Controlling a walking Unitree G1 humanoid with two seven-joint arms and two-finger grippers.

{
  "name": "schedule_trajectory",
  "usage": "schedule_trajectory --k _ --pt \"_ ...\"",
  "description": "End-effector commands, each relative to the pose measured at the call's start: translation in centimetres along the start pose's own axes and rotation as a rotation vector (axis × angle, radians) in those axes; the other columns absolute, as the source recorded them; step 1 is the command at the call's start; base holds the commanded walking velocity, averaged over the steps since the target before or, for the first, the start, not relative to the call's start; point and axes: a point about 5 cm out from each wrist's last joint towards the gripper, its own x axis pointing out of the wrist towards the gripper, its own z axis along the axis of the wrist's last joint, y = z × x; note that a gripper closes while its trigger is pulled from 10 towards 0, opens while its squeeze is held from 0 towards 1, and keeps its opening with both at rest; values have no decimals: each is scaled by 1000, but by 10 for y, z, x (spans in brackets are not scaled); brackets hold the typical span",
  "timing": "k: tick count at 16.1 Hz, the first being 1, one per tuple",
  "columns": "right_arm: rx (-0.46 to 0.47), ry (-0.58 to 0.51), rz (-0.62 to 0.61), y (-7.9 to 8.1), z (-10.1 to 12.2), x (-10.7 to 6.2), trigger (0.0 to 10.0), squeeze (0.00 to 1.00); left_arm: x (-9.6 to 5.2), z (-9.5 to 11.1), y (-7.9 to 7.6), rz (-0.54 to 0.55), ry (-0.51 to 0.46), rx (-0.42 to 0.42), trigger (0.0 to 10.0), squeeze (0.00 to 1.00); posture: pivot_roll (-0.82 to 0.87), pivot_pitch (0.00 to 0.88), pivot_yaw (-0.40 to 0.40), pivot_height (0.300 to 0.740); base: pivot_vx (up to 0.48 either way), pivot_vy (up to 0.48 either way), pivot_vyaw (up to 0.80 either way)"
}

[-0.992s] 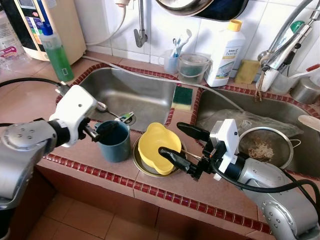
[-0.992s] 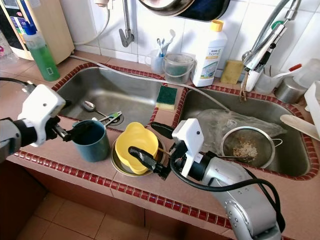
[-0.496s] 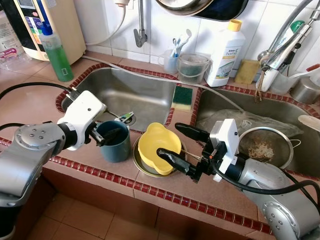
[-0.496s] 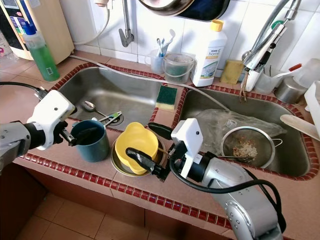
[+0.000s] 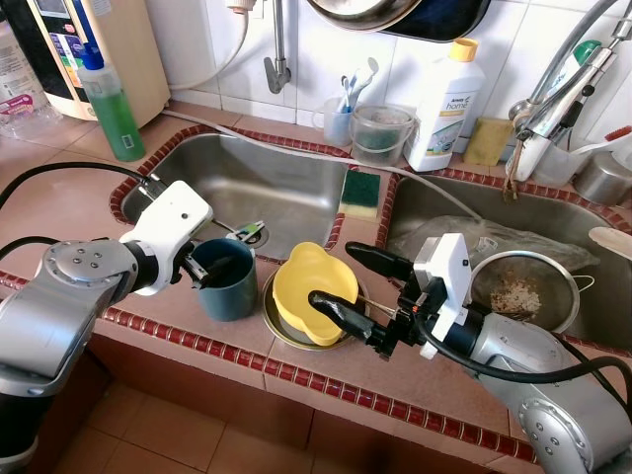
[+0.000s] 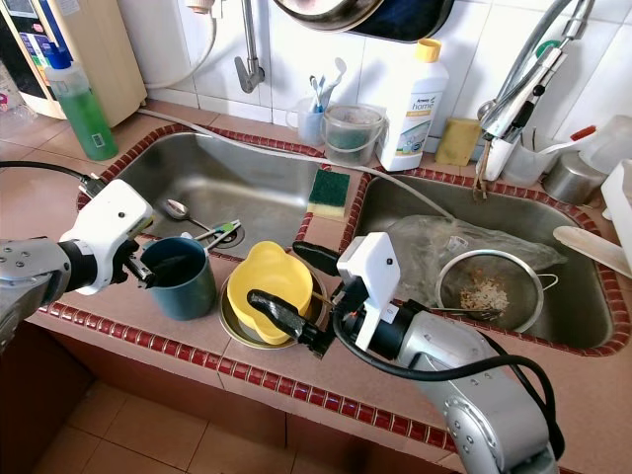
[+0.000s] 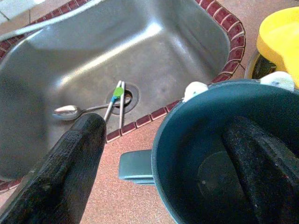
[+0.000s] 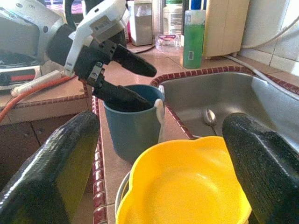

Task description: Kitchen organization

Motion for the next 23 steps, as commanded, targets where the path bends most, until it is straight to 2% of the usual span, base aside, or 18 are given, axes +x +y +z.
schedule_trajectory --k 1,8,9,10,11,23 --pt "-11 -18 -5 2 6 -2 10000 0 3 -3 0 1 31 -14 10000 0 -71 91 14 740 0 0 0" --pt "-10 -27 -34 2 6 -2 10000 0 7 3 2 -4 34 -33 10000 0 -74 100 29 740 0 0 0" --pt "-10 -28 -36 2 6 -2 10000 0 7 3 1 -7 31 -25 7843 0 -74 100 30 740 0 0 0" --pt "-10 -29 -37 2 6 -2 10000 0 8 3 1 -10 28 -26 2353 0 -74 100 30 740 0 0 0" --pt "-10 -31 -40 2 6 -2 10000 0 7 3 0 -13 25 -26 0 0 -75 103 31 740 0 0 0" --pt "-11 -30 -40 2 6 -2 10000 0 6 4 -1 -24 22 -14 0 0 -69 110 27 740 0 0 0"
